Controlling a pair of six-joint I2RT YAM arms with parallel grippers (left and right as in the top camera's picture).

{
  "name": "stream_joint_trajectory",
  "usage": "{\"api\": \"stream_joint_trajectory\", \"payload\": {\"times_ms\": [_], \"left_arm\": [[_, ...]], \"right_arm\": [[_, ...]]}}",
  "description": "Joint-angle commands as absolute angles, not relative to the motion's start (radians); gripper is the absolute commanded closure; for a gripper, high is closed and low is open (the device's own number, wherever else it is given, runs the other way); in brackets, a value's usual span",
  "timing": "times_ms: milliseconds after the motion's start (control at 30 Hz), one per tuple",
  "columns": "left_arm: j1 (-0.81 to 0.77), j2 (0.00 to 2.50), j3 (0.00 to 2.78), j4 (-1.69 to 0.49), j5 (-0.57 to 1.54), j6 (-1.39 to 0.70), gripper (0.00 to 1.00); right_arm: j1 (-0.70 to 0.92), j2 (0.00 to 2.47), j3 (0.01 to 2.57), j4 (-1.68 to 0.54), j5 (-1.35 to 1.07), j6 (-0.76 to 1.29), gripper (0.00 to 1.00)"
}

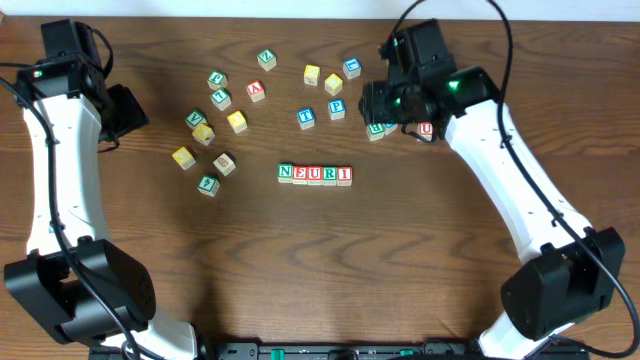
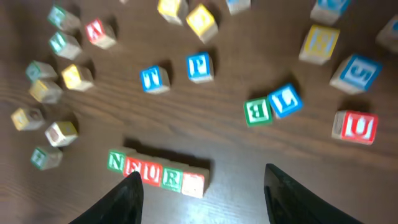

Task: Spell out NEURIPS
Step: 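Move the right gripper up to the far right block cluster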

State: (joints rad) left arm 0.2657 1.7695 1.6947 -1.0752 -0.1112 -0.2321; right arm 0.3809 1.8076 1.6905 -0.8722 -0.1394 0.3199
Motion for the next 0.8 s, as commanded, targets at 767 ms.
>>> {"api": "stream_joint_trajectory", "payload": {"times_ms": [767], "left_arm": [[0.268, 1.773, 1.706, -1.081, -0.124, -0.231, 0.28]], "right_arm": [[0.379, 1.835, 1.719, -0.933, -0.083, 0.298, 0.41]]}}
